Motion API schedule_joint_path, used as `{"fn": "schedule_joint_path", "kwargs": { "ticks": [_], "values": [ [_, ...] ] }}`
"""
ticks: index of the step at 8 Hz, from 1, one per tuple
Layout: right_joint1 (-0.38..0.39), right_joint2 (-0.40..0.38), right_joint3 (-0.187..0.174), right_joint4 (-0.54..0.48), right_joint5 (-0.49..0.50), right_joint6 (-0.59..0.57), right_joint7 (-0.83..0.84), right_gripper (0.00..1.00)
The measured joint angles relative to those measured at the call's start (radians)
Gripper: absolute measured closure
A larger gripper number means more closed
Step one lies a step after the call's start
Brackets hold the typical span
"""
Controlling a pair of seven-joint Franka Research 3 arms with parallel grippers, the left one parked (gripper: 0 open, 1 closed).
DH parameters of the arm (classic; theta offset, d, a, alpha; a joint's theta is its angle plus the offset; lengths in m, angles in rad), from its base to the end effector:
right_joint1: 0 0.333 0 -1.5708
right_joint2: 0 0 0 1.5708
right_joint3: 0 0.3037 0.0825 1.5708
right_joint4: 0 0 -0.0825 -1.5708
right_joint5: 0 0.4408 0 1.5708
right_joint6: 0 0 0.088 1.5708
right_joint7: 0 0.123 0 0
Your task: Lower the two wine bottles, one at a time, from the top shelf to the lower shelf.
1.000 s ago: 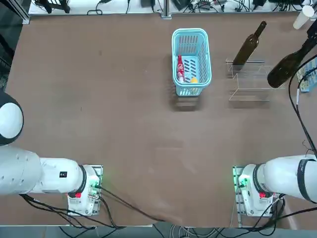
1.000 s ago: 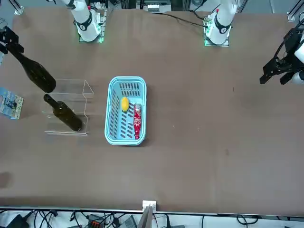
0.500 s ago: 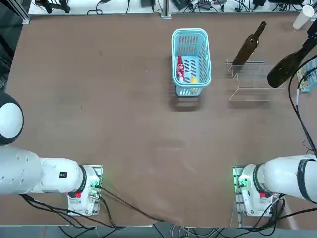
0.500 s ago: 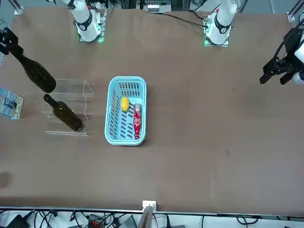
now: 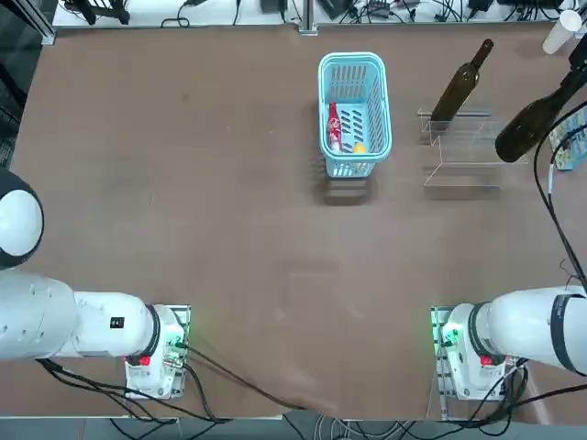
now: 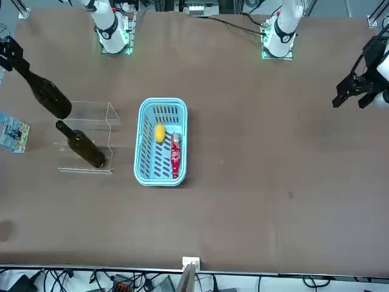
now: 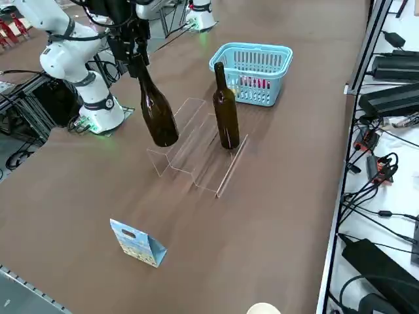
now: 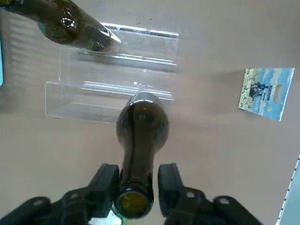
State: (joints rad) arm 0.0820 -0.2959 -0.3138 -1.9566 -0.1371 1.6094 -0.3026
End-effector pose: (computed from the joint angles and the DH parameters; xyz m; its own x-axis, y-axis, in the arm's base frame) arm 0.5012 -0.1488 0.5544 0.9926 0.0949 -0.0754 0.0970 -0.9950 0.0249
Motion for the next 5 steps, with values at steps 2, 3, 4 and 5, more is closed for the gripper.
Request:
{"fn": "schedule_joint_path", "kwargs": {
  "ticks": [2, 3, 4, 5],
  "values": [
    [0.001, -0.001, 0.004, 0.000, 0.000, 0.000, 0.000, 0.61],
    [0.001, -0.001, 0.005, 0.000, 0.000, 0.000, 0.000, 0.61],
    [0.001, -0.001, 0.005, 0.000, 0.000, 0.001, 0.000, 0.61],
    [0.001, 0.000, 0.007, 0.001, 0.000, 0.004, 0.000, 0.61]
  ]
}}
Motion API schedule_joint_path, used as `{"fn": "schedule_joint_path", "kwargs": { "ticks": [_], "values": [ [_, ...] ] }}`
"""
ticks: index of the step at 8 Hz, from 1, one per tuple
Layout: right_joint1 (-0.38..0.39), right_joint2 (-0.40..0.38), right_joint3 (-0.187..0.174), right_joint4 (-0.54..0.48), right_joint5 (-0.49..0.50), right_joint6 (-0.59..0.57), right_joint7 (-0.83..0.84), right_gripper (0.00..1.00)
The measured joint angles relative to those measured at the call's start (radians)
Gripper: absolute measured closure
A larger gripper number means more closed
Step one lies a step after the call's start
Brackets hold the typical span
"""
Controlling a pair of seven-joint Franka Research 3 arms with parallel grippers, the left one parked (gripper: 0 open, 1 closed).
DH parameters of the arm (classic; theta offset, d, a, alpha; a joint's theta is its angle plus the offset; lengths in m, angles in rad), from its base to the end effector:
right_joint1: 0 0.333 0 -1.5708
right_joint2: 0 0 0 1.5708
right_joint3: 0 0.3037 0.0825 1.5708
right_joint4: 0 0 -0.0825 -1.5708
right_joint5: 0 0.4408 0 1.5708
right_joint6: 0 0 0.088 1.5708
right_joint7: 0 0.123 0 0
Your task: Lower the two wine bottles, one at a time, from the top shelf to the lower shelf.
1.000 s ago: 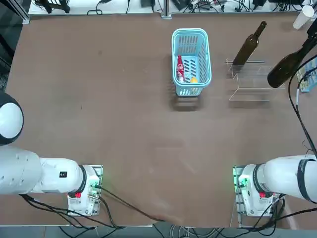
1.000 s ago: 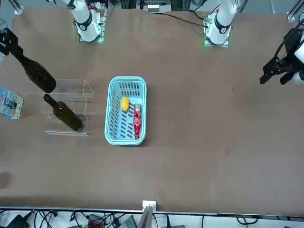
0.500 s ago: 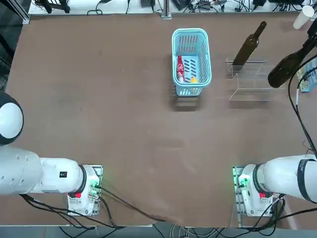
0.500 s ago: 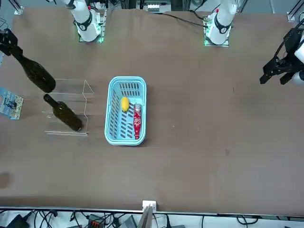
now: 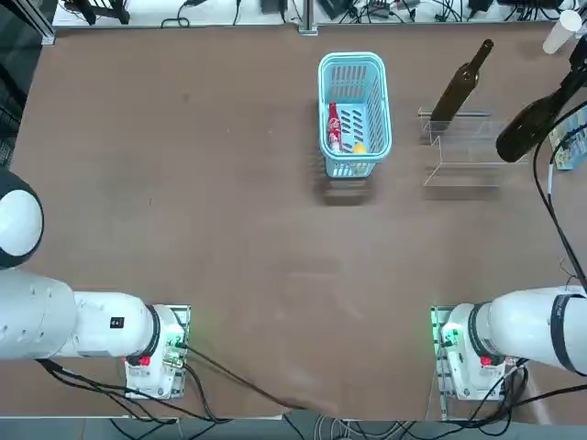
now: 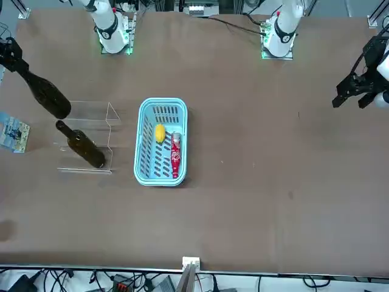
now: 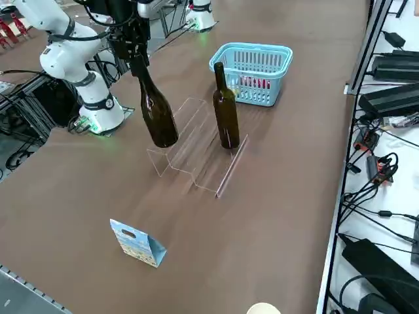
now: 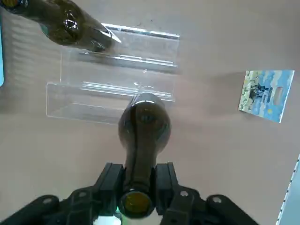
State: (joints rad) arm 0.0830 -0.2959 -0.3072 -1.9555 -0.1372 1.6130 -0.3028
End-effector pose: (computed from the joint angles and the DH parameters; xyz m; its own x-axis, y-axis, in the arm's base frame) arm 0.5028 -0.1449 0.5557 0.9922 0.1022 -0.0710 0.1044 -0.9941 0.0283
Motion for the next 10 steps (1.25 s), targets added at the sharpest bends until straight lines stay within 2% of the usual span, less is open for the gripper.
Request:
{"fn": "schedule_joint_path", "kwargs": {
  "ticks": [2, 3, 6, 10],
  "values": [
    [0.002, 0.023, 0.010, 0.035, 0.000, 0.019, -0.033, 0.61],
    [0.003, 0.056, 0.014, 0.089, 0.000, 0.022, -0.080, 0.61],
    [0.003, 0.204, 0.015, 0.264, 0.003, 0.033, -0.237, 0.61],
    [0.003, 0.342, 0.009, 0.342, 0.058, 0.114, -0.289, 0.61]
  ]
}}
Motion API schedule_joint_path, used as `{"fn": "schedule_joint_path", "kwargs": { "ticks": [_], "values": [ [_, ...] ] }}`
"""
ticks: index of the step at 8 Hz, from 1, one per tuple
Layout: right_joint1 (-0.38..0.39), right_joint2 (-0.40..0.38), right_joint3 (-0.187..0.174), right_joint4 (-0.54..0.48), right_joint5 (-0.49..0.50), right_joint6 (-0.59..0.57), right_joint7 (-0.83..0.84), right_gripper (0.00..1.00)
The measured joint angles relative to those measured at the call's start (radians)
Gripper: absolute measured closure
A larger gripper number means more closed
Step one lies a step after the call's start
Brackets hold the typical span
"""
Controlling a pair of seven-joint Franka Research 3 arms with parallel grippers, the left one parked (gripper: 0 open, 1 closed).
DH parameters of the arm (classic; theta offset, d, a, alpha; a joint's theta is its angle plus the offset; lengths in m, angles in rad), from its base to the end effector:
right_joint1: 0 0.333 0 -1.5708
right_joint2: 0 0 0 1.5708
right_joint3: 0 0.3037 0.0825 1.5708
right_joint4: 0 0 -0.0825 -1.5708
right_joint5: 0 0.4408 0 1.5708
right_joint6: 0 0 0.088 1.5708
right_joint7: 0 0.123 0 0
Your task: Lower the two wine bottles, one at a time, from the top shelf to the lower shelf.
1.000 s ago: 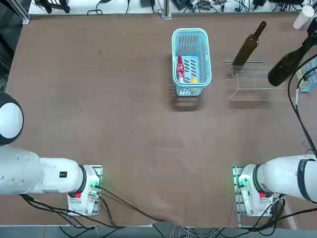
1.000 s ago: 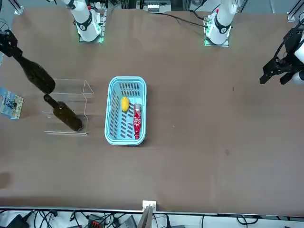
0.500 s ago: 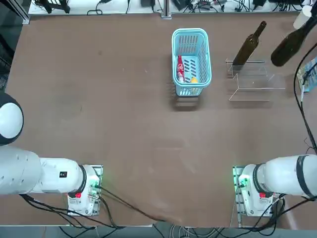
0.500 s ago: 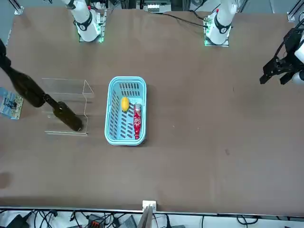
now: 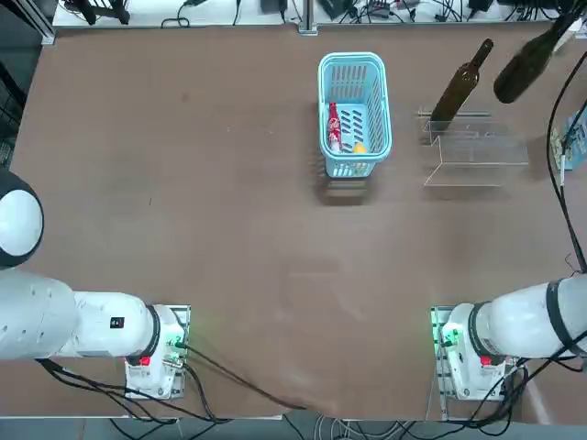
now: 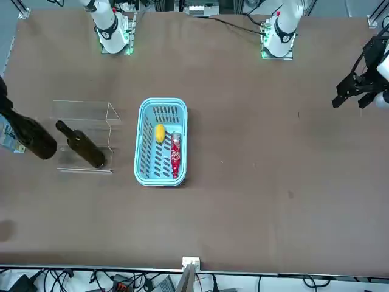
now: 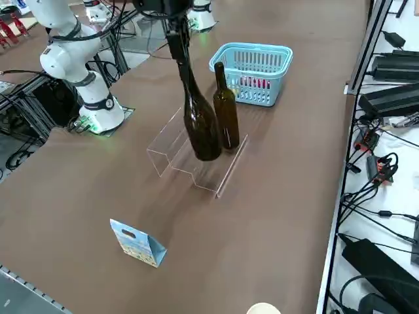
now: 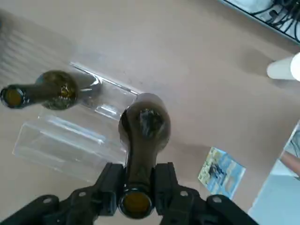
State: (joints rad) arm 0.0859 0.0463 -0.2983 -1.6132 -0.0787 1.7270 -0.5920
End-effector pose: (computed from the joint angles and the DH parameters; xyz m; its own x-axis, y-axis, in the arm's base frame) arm 0.6231 -0.1397 0.5606 0.9248 0.3804 0.0059 0.3773 -0.9190 0.1146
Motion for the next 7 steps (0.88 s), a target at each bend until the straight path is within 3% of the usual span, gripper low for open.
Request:
{"fn": "schedule_joint_path", "kwargs": {
  "ticks": [2, 7],
  "values": [
    [0.000, 0.043, -0.017, 0.003, 0.030, 0.043, -0.037, 0.61],
    [0.000, 0.139, -0.019, 0.020, 0.076, 0.055, -0.044, 0.61]
  ]
}}
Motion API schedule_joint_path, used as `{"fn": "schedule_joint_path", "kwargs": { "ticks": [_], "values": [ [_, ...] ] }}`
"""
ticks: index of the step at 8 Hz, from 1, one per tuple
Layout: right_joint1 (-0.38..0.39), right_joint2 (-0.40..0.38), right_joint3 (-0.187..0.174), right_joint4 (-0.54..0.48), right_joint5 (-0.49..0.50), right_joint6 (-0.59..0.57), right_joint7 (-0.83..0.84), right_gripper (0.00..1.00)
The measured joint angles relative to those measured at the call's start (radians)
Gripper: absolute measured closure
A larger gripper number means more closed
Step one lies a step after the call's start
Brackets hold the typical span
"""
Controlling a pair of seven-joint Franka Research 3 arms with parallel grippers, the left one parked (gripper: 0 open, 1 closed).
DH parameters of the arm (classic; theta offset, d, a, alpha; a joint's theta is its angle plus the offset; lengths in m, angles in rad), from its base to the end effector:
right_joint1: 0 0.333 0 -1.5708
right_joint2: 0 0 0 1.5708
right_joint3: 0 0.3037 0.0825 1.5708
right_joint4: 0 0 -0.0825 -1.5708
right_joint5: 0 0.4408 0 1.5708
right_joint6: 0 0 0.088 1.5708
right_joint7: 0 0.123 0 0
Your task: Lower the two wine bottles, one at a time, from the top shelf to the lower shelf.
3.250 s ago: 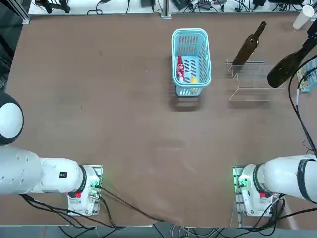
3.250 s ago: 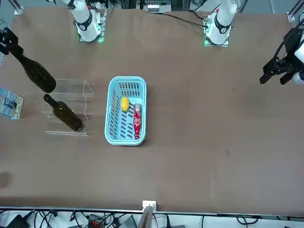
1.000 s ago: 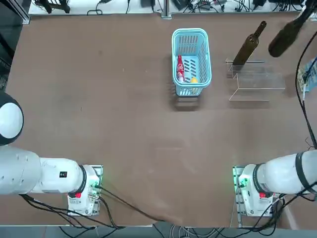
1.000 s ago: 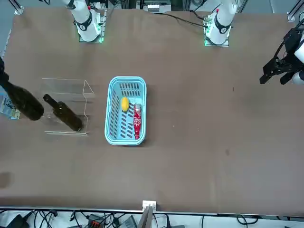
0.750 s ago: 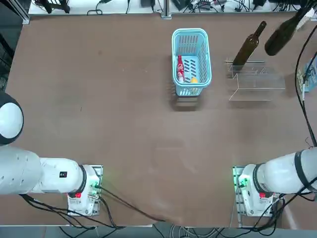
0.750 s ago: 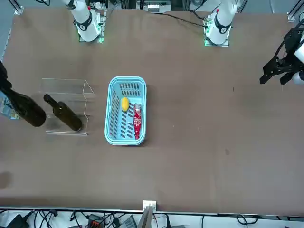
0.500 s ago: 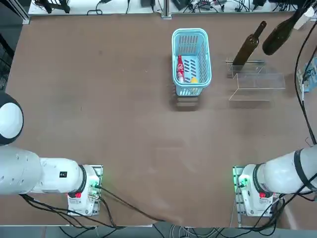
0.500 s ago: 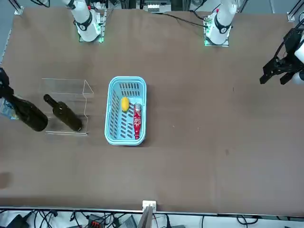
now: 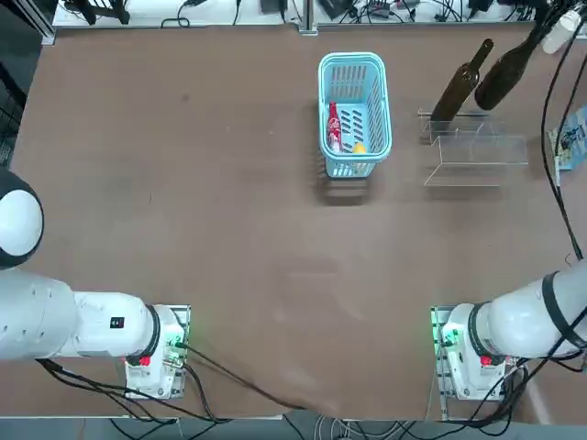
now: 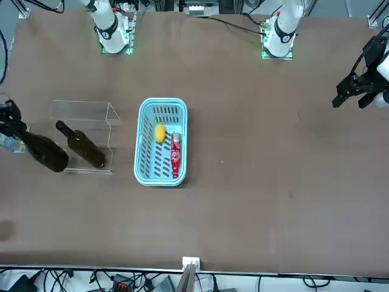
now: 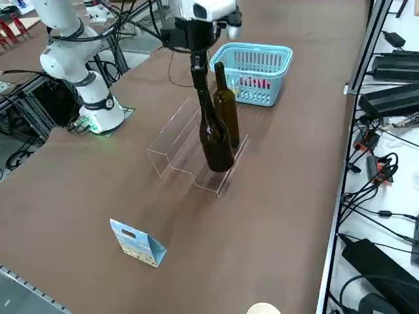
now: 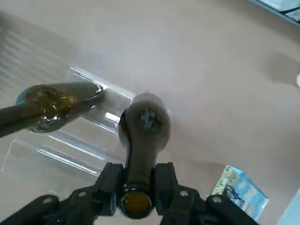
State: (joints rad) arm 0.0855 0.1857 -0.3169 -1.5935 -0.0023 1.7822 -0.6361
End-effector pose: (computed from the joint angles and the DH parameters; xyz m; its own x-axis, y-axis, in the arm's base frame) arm 0.6573 -0.1424 0.4889 0.9169 0.3984 -0.0259 0.3992 -0.9152 0.0552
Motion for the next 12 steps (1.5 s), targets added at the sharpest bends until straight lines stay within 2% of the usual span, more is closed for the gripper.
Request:
{"fn": "schedule_joint_path", "kwargs": {
  "ticks": [5, 11, 12],
  "values": [
    [0.000, 0.067, 0.000, 0.003, 0.000, 0.001, -0.004, 0.61],
    [0.000, 0.094, -0.001, 0.004, 0.000, -0.001, -0.004, 0.61],
    [0.000, 0.094, -0.001, 0.004, 0.000, -0.002, -0.004, 0.58]
  ]
}}
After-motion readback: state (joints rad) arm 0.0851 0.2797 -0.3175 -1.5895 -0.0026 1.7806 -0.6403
